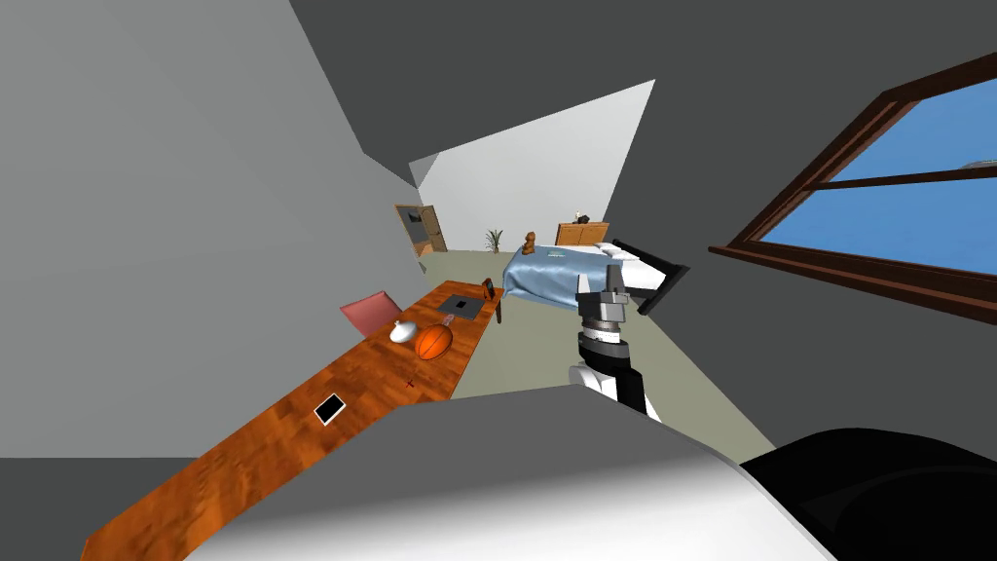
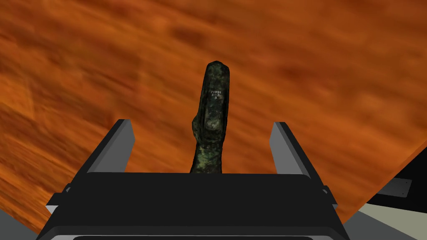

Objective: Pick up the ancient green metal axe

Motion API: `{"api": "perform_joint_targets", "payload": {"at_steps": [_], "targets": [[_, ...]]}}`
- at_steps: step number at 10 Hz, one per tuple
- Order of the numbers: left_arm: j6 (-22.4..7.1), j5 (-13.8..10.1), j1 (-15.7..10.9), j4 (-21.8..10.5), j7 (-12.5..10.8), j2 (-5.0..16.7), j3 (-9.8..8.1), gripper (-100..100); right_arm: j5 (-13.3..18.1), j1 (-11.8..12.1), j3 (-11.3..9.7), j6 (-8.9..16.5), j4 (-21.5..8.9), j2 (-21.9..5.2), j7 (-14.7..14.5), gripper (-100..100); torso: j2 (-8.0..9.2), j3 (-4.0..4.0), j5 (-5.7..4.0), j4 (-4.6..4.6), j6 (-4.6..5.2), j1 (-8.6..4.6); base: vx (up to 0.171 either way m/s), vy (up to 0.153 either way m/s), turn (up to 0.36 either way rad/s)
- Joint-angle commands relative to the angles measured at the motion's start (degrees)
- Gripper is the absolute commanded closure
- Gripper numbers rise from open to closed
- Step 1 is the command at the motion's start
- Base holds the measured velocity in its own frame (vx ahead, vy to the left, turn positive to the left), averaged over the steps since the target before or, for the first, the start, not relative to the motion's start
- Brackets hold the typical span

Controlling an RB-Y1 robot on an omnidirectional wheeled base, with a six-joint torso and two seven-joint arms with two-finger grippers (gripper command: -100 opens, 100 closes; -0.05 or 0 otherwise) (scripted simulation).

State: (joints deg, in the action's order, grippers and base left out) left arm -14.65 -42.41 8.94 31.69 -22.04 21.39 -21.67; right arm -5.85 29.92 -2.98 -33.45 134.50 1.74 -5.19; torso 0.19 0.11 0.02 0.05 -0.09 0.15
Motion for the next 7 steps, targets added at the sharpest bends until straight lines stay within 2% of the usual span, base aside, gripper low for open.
{"api": "perform_joint_targets", "payload": {"at_steps": [1,2,4,5,6,7], "targets": [[0.6,2.0,-0.4,-1.1,0.2,-1.5,-2.86,-100,0.0,0.0,0.0,0.0,0.0,0.0,0.0,0,0.00,0.00,0.00,0.00,0.00,0.00,-0.062,0.036,-0.258],[0.6,2.0,-0.4,-1.1,0.2,-1.5,-4.13,-100,0.0,0.0,0.0,0.0,0.0,0.0,0.0,0,0.03,0.02,0.00,0.01,0.01,-0.01,-0.046,0.030,-0.091],[0.8,6.3,-0.4,-1.5,-0.5,-3.7,-8.50,-100,0.0,0.0,0.0,0.0,0.0,0.0,0.0,0,-0.02,-0.01,-0.01,0.00,0.00,-0.04,-0.054,0.032,-0.186],[0.8,6.3,-0.4,-1.5,-0.5,-3.7,-9.53,-100,0.0,0.0,0.0,0.0,0.0,0.0,0.0,0,0.03,0.02,0.00,0.00,0.00,0.00,-0.050,0.037,-0.089],[0.9,8.5,-0.5,-1.7,-0.9,-4.8,-11.64,-100,0.0,0.0,0.0,0.0,0.0,0.0,0.0,0,-0.01,0.00,0.00,0.00,-0.03,0.01,-0.040,0.029,-0.133],[0.9,8.5,-0.5,-1.7,-0.9,-4.8,-12.23,-100,0.0,0.0,0.0,0.0,0.0,0.0,0.0,0,-0.04,-0.02,0.00,-0.01,-0.01,-0.01,-0.029,0.023,-0.092]]}}
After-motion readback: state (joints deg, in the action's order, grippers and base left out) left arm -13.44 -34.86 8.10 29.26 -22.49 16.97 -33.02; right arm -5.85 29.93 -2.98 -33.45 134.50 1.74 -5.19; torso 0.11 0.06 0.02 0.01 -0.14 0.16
